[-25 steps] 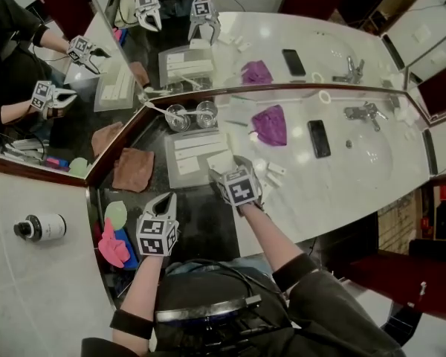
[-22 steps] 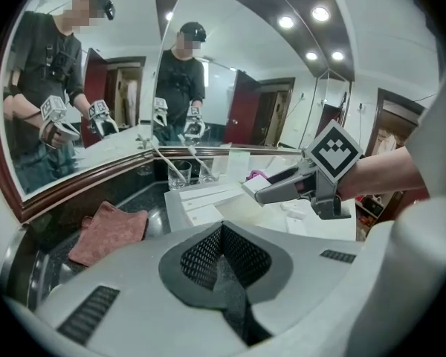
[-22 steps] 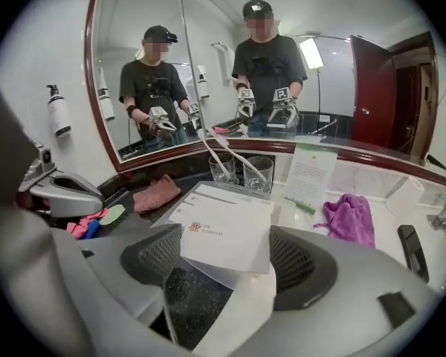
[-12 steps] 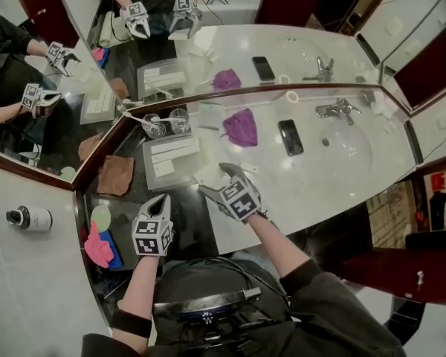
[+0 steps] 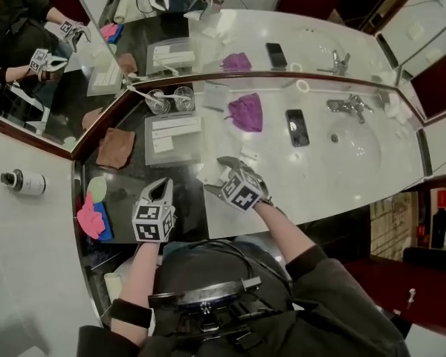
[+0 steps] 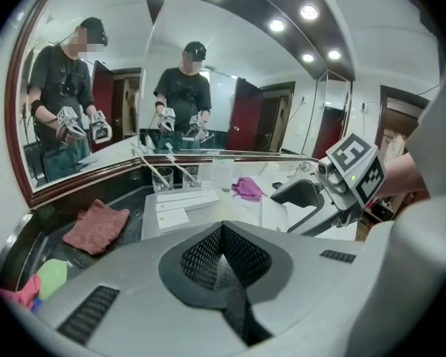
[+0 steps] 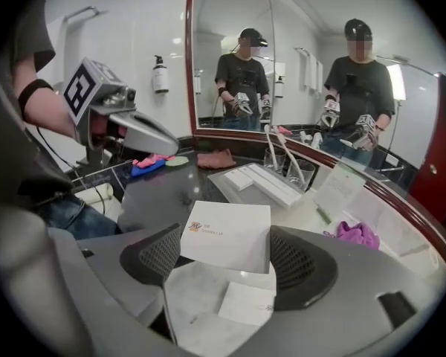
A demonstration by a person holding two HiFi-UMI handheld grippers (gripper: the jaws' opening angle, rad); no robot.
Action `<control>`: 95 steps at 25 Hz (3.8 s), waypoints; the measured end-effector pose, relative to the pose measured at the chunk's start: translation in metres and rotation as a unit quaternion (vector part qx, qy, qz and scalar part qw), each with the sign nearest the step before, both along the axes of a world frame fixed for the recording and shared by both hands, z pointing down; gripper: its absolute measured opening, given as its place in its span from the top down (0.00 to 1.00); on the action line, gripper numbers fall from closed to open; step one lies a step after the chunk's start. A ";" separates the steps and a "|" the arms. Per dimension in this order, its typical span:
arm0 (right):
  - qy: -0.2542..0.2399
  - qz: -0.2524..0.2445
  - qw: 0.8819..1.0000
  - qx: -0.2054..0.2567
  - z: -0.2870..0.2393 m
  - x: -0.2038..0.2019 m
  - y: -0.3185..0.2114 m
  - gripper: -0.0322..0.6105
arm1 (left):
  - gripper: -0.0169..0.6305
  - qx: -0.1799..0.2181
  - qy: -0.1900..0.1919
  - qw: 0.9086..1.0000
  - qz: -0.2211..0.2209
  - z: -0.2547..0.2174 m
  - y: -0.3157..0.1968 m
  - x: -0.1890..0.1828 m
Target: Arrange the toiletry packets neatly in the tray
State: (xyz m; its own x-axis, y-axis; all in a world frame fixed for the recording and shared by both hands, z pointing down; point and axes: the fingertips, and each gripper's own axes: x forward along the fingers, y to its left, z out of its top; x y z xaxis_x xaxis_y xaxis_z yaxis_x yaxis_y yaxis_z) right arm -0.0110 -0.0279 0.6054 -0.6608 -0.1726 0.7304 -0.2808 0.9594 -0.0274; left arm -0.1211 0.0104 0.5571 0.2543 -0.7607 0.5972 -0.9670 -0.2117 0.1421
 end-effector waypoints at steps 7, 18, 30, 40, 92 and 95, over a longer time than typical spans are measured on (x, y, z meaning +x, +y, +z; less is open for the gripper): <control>0.052 -0.092 0.994 -0.014 0.057 0.004 0.023 0.36 | 0.97 -0.003 -0.014 0.999 -0.043 -0.004 0.020 -0.005; 0.095 -0.182 0.979 0.009 0.102 -0.015 0.028 0.35 | 0.97 -0.016 -0.021 0.995 -0.095 0.002 0.050 -0.022; 0.124 -0.233 0.964 0.004 0.129 -0.027 0.034 0.27 | 0.97 -0.024 -0.021 0.992 -0.125 0.009 0.062 -0.030; 0.073 -0.199 0.977 -0.020 0.084 -0.023 0.031 0.35 | 0.97 -0.014 -0.015 0.991 -0.133 0.007 0.058 -0.037; -0.117 0.248 0.959 -0.068 -0.047 0.052 -0.023 0.94 | 0.48 -0.078 0.007 0.997 -0.009 0.039 -0.059 -0.036; -0.111 0.254 0.958 -0.071 -0.042 0.054 -0.024 0.94 | 0.36 -0.104 0.004 0.994 -0.027 0.055 -0.083 -0.042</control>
